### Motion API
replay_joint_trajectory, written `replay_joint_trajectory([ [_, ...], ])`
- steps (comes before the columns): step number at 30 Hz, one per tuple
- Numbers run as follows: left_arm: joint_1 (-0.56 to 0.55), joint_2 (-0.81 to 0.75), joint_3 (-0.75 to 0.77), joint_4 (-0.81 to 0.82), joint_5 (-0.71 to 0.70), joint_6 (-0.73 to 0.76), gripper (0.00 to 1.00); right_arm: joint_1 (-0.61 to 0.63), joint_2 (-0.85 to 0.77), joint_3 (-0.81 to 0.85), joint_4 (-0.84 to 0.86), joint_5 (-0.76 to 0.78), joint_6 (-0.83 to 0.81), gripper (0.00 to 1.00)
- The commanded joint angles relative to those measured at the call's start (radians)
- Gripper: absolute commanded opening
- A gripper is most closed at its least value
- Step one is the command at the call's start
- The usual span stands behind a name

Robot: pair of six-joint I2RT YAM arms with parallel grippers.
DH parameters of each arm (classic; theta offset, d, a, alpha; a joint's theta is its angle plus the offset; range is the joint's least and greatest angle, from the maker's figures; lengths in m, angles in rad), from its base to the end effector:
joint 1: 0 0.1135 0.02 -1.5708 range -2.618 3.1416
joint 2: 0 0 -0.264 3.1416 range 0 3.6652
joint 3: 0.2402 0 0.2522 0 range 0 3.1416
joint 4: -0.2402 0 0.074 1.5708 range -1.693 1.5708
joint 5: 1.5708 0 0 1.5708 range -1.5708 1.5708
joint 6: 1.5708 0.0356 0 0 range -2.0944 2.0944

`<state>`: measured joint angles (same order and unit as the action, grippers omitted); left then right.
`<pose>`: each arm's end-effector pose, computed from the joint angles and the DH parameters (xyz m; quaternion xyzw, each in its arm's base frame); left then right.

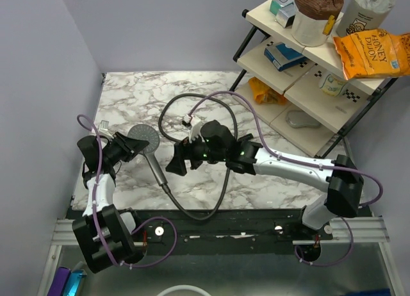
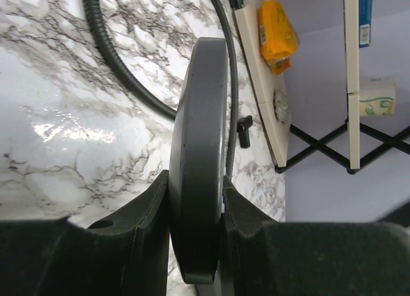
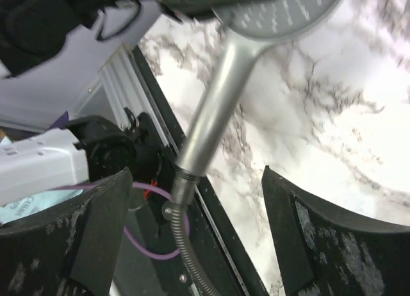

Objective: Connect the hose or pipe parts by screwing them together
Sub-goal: Install the bathroom fixture on the pipeline.

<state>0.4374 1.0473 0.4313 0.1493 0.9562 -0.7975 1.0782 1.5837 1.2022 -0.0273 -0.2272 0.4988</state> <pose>0.1999 0.0614 0.2071 -0.2409 0.7561 -0.4688 0.3879 0.1692 0.3323 0.2988 -0.2969 0.7781 0.4536 0.3172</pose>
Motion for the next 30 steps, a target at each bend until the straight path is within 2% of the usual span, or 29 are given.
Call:
replay_joint_trajectory([
  [1,0.009,-0.043,0.063,-0.138,-0.111,0.087,0.00,0.127,0.039,0.140,-0.299,0.295,-0.176,0.88],
  [3,0.012,-0.046,0.070,-0.148,-0.126,0.095,0.00,0.182,0.126,0.255,-0.434,0.405,-0.227,0.88],
  [4,0.012,-0.046,0.072,-0.148,-0.128,0.096,0.00,0.234,0.157,0.288,-0.472,0.508,-0.241,0.87],
  [8,0.012,-0.040,0.072,-0.172,-0.129,0.098,0.00,0.301,0.301,0.419,-0.620,0.652,-0.247,0.85],
  [18,0.012,-0.035,0.067,-0.160,-0.111,0.087,0.00,0.321,0.390,0.477,-0.576,0.618,-0.252,0.82],
  [24,0.012,-0.032,0.061,-0.154,-0.105,0.080,0.00,0.321,0.432,0.507,-0.527,0.577,-0.233,0.72],
  [25,0.012,-0.033,0.063,-0.154,-0.102,0.078,0.00,0.321,0.437,0.511,-0.523,0.574,-0.211,0.67],
  [30,0.011,-0.036,0.058,-0.129,-0.091,0.067,0.00,0.321,0.458,0.522,-0.503,0.545,-0.183,0.56],
])
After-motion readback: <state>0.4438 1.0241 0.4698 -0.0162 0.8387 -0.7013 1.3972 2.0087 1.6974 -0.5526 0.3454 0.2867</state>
